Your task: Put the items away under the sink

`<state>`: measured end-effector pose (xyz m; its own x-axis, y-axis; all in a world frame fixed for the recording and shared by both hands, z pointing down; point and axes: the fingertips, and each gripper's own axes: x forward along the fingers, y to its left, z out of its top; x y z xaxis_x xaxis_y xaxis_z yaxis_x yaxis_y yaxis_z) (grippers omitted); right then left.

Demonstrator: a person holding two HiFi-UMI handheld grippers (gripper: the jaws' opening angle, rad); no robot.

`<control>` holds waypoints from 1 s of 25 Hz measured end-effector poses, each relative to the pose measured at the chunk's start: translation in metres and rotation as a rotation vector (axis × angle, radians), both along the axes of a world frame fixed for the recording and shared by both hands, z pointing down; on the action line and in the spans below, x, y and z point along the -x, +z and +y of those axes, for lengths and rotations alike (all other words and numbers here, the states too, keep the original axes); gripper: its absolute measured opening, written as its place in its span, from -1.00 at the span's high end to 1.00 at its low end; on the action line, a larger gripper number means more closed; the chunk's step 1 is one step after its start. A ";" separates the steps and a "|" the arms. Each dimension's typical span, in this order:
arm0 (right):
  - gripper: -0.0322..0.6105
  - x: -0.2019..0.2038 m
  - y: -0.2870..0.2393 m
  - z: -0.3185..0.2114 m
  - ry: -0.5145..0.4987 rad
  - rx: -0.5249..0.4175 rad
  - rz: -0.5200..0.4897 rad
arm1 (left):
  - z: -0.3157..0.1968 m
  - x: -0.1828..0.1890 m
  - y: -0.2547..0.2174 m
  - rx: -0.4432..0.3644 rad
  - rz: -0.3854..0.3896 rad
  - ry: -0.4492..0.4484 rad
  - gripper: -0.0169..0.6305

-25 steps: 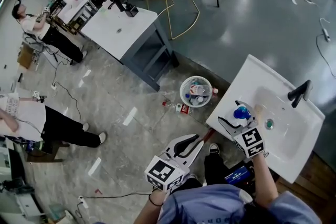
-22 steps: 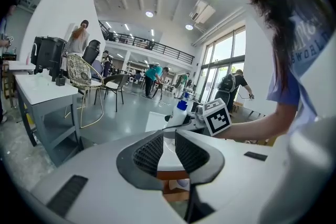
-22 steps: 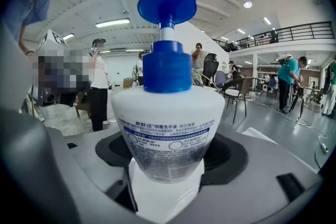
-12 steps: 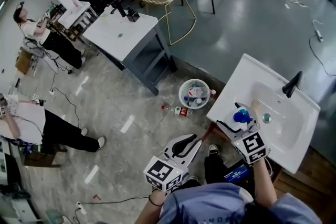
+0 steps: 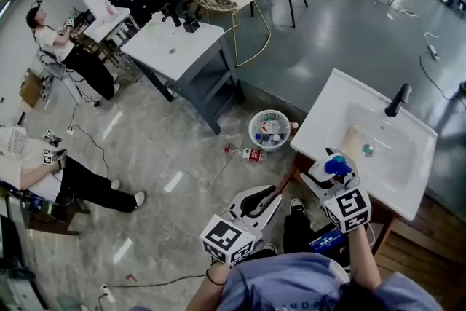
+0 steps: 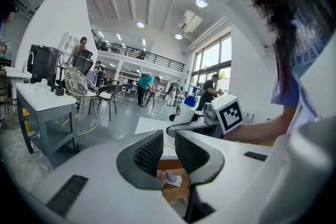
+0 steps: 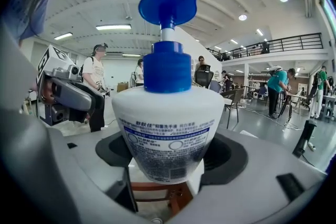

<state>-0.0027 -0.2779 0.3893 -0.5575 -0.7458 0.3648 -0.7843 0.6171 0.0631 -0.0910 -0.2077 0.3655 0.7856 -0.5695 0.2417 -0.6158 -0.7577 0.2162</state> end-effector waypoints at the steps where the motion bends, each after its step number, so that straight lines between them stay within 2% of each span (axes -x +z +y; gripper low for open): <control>1: -0.25 0.001 0.000 0.008 0.007 -0.001 -0.003 | 0.009 0.001 0.000 -0.003 0.001 0.007 0.74; 12: -0.25 0.009 -0.010 0.099 0.110 -0.020 -0.027 | 0.098 0.017 -0.004 -0.036 0.024 0.070 0.74; 19: -0.25 -0.006 -0.016 0.143 0.188 -0.027 -0.031 | 0.134 0.009 -0.005 -0.040 0.050 0.129 0.74; 25: -0.25 -0.026 -0.018 0.169 0.248 -0.037 -0.025 | 0.156 -0.012 0.000 -0.023 0.063 0.191 0.74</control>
